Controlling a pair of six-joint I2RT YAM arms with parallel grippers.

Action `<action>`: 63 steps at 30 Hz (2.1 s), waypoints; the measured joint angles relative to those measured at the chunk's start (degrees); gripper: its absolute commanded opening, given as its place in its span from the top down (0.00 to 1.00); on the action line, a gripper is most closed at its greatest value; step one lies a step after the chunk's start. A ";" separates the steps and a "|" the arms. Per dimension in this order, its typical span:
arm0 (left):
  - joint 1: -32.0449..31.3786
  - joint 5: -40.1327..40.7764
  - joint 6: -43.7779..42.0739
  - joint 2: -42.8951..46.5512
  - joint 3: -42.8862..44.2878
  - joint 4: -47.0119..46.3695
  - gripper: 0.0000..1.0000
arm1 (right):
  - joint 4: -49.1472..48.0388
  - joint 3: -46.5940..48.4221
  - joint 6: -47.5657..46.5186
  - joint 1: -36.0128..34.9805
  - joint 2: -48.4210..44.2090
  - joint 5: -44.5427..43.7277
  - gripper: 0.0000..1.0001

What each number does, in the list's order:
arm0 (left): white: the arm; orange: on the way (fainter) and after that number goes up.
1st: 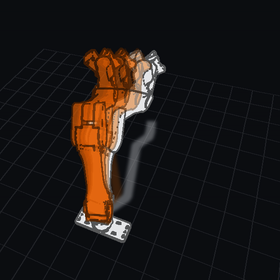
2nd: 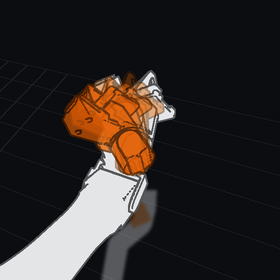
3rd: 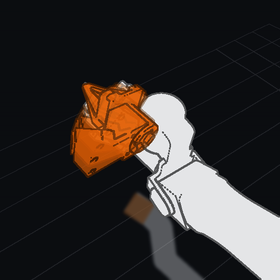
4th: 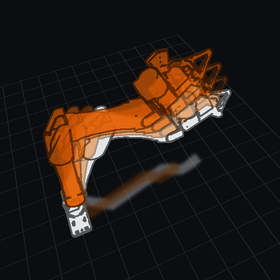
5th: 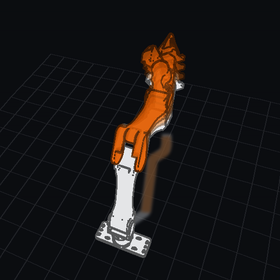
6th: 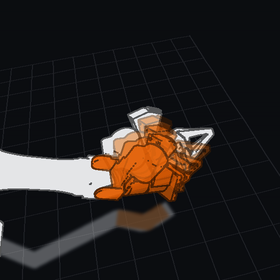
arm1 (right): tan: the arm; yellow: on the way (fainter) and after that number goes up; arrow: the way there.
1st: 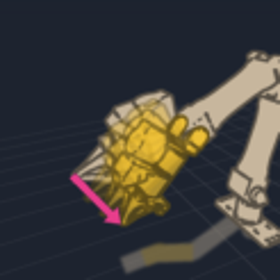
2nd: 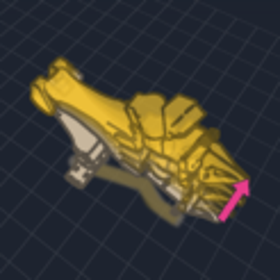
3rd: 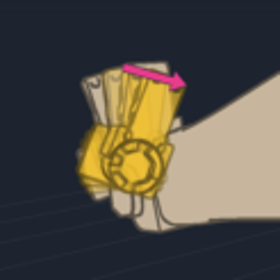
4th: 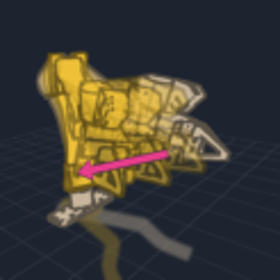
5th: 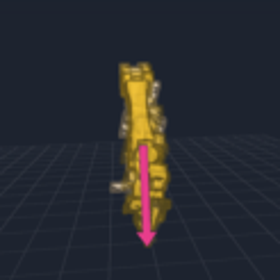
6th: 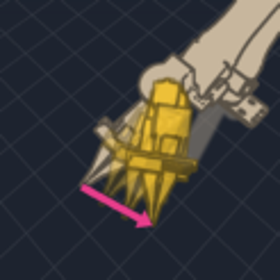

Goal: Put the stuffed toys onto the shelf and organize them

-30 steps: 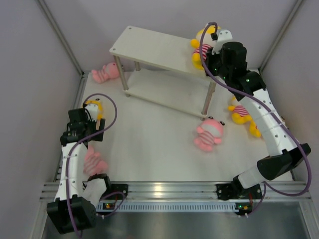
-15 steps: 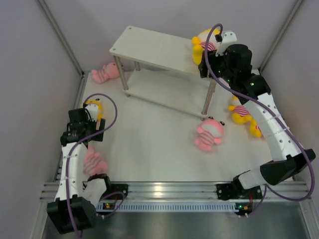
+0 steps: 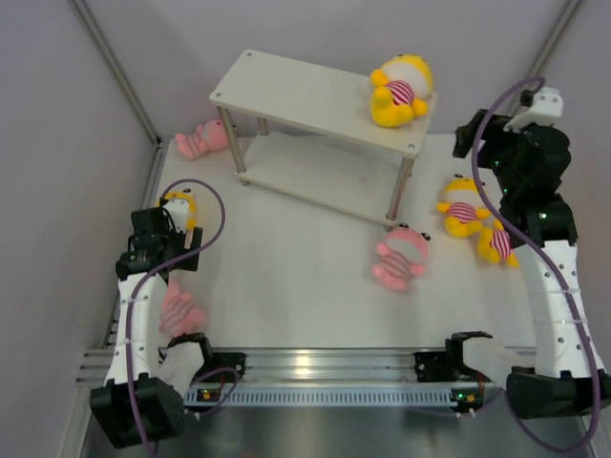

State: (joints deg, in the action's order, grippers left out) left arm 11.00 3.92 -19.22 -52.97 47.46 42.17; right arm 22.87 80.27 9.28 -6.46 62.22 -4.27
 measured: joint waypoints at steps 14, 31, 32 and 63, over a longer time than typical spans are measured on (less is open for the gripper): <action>0.00 -0.09 -0.07 0.00 0.00 0.02 0.01 | -13.62 -27.50 13.22 26.40 14.64 6.16 0.26; 0.00 -0.09 -0.24 -0.61 0.02 0.09 0.01 | -21.18 -24.30 11.74 26.45 34.99 16.90 0.50; 0.00 -0.07 -0.22 -0.70 0.02 0.09 0.01 | -21.42 -24.30 12.07 26.21 35.95 17.59 0.62; 0.00 -0.02 -0.24 -0.74 0.15 0.11 0.01 | -14.95 9.68 14.84 2.78 0.22 5.14 1.00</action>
State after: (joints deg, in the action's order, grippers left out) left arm 11.00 3.90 -19.46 -53.71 47.62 42.28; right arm 7.92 89.95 24.12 -3.68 62.43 0.86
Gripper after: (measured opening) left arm 0.990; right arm 0.012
